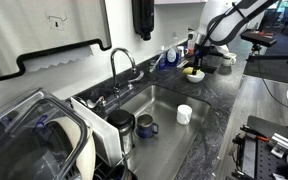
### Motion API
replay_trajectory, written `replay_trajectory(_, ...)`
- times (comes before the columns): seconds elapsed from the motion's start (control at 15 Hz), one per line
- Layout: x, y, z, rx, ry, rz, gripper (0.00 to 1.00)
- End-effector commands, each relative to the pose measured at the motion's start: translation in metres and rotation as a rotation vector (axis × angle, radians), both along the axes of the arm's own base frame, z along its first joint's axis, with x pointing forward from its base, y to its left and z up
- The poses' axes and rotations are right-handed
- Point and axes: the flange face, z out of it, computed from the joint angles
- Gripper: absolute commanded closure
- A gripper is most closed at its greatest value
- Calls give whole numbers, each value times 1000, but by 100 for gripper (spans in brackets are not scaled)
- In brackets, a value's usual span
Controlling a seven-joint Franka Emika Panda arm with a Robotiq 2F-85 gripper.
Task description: Put the sponge in the bowl
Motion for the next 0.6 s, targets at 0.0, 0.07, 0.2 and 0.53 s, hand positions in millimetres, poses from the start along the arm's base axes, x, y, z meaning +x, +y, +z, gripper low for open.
replay_trajectory(0.0,4,-25,19,5,9,-65,99)
replay_trajectory(0.07,4,-34,22,7,10,-84,99)
replay_trajectory(0.2,3,-50,22,13,14,-114,99)
replay_trajectory(0.53,6,-70,1,55,32,-178,99)
